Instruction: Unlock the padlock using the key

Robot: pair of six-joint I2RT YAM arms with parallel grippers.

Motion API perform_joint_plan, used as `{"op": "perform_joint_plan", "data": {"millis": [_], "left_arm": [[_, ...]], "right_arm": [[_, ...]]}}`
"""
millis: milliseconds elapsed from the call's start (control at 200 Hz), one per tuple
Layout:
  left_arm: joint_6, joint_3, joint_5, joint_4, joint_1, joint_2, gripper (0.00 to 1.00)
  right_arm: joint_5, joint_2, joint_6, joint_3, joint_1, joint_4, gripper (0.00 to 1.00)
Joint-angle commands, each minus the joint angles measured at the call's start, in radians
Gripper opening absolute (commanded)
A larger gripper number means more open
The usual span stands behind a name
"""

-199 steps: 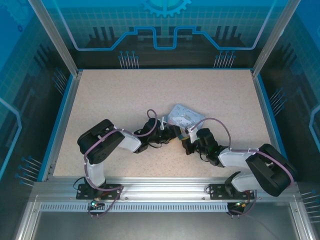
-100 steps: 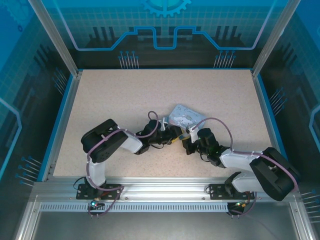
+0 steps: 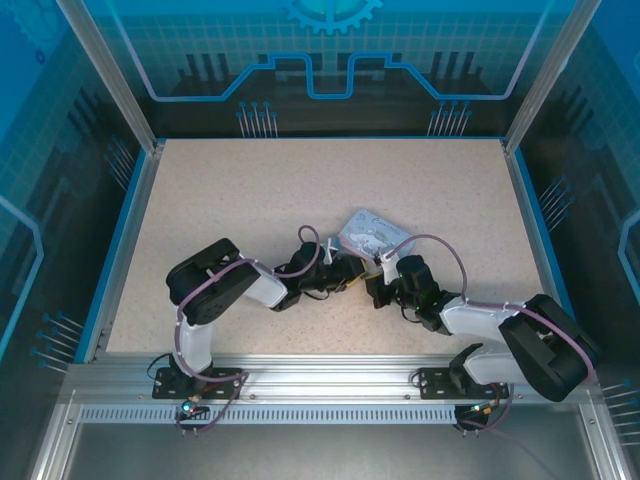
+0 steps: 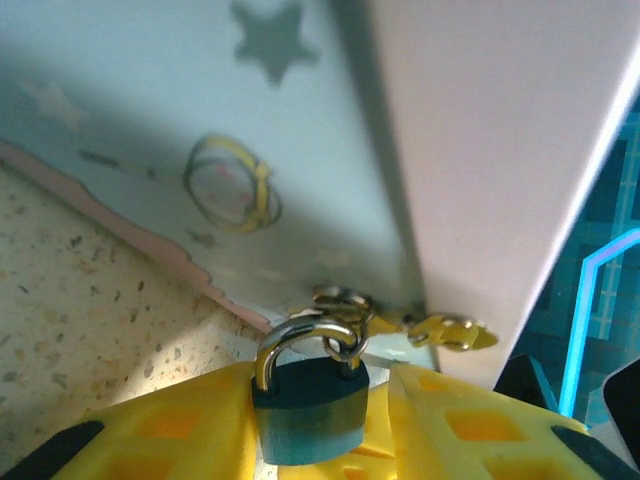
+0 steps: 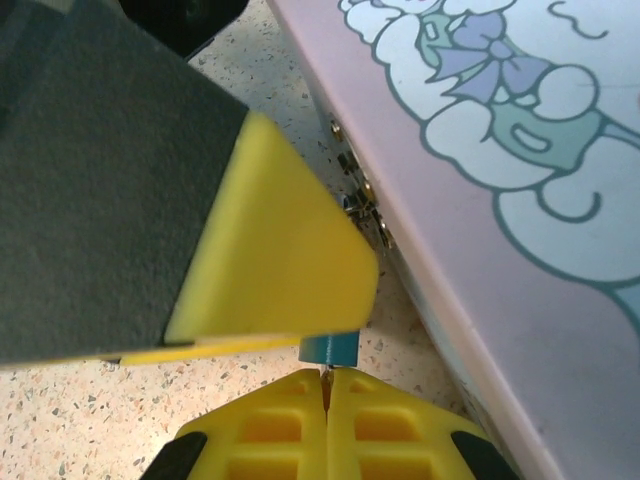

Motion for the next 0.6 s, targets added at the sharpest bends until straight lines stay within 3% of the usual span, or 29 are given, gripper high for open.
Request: {"op": "perform_joint_plan", "data": {"millis": [0, 435, 595], "left_arm": [[-0.016, 0.038, 0.034, 0.037, -0.024, 0.011, 0.38], [-0.009, 0.049, 0.018, 0.026, -0.025, 0.016, 0.29], [-0.001, 0.049, 0.012, 0.017, -0.025, 0.003, 0.24]], "right_arm": [[-0.033, -0.004, 0.007, 0.014, -0.007, 0.041, 0.00], [-0.036, 0.000, 0.006, 0.017, -0.007, 0.040, 0.00], [-0.043, -0.014, 0.001, 0.016, -0.010, 0.030, 0.04]]}}
